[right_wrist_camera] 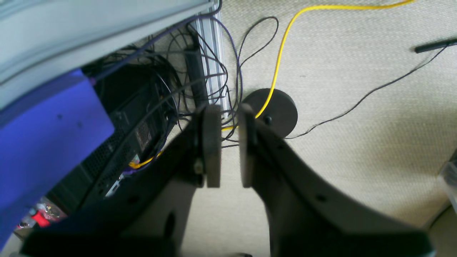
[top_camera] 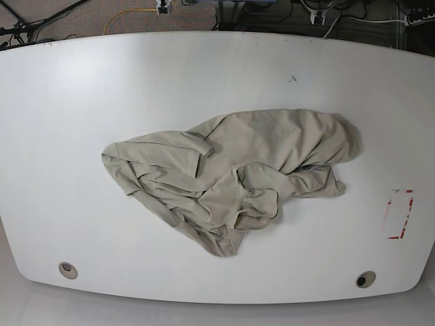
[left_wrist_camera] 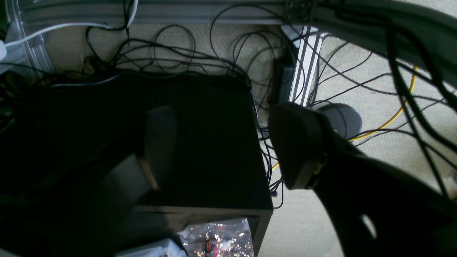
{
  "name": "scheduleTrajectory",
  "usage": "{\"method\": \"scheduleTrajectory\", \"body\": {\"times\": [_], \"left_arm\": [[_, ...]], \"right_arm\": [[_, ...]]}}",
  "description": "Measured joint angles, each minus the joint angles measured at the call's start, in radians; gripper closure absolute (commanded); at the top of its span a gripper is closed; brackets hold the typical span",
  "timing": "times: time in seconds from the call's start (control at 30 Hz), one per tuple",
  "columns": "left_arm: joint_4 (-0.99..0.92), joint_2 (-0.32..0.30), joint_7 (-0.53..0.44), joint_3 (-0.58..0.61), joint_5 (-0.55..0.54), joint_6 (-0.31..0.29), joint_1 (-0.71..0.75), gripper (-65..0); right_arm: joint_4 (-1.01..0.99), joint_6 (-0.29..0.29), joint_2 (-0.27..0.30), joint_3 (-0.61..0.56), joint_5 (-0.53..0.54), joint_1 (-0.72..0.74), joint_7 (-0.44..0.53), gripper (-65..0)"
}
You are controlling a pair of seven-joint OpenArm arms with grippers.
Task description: Fold the T-shirt properly
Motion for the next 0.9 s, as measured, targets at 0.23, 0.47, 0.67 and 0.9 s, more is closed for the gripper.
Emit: {"method": "scheduleTrajectory", "body": {"times": [0.23, 0.47, 0.67, 0.9], "left_arm": [[0.005, 0.0, -0.001, 0.0, 0.0, 0.0, 0.008, -41.1], [0.005, 0.0, -0.002, 0.0, -0.003, 0.0, 0.003, -41.0], [0.007, 0.0, -0.005, 0.0, -0.003, 0.0, 0.0, -41.0], [0.009, -0.005, -0.005, 0.0, -0.003, 0.0, 0.004, -41.2]], "right_arm": [[-0.002, 0.0, 0.0, -0.002, 0.0, 0.0, -0.007, -8.0], [-0.002, 0.0, 0.0, -0.002, 0.0, 0.0, -0.008, -8.0], [-0.003, 0.0, 0.0, -0.002, 0.0, -0.003, -0.006, -7.7], [-0.003, -0.002, 0.0, -0.002, 0.0, -0.007, -0.003, -7.6]]}}
